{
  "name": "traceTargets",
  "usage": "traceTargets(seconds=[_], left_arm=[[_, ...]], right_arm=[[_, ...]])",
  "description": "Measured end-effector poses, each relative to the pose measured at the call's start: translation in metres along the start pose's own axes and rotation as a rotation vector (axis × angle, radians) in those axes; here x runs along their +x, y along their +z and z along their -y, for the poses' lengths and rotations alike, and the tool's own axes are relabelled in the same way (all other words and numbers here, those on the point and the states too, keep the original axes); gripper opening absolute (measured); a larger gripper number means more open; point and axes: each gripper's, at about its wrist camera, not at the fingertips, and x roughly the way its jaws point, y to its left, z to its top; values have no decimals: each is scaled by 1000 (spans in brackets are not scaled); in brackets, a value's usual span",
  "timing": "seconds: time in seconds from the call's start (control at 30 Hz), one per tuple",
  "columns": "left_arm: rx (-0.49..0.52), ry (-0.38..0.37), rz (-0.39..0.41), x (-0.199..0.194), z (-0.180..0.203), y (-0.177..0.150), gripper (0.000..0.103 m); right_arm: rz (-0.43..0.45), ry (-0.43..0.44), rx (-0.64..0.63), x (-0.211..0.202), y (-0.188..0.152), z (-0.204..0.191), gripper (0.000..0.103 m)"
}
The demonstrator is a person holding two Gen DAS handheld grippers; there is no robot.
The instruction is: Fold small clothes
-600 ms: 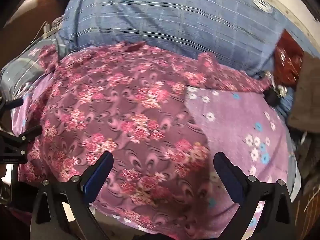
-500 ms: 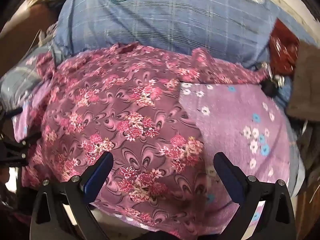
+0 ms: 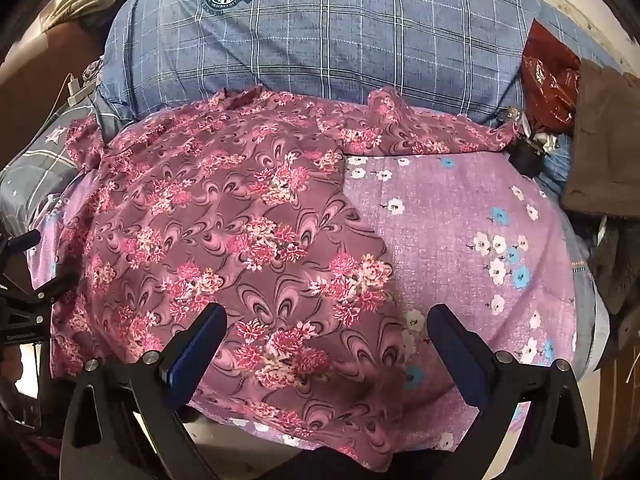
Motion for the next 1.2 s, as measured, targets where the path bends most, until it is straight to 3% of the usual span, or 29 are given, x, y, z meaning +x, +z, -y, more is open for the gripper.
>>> traceTargets(seconds=[0.27, 0.43, 0.8, 0.97, 1.2], left_arm=[[-26, -4, 18, -3, 0, 8, 103], [-77, -46, 11, 0, -5, 10, 103], [-84, -54, -26, 10, -7, 35, 103], [-97, -71, -41, 18, -2, 37, 103], [-121, -85, -63, 24, -4, 34, 103]], right_arm=[[30, -83, -25, -6, -7, -1, 101], [24, -80, -26, -1, -4, 1, 101], [35, -94, 25, 4, -7, 5, 101], [34, -142, 2, 2, -9, 9, 101], [26, -142, 32, 2, -9, 20, 101]])
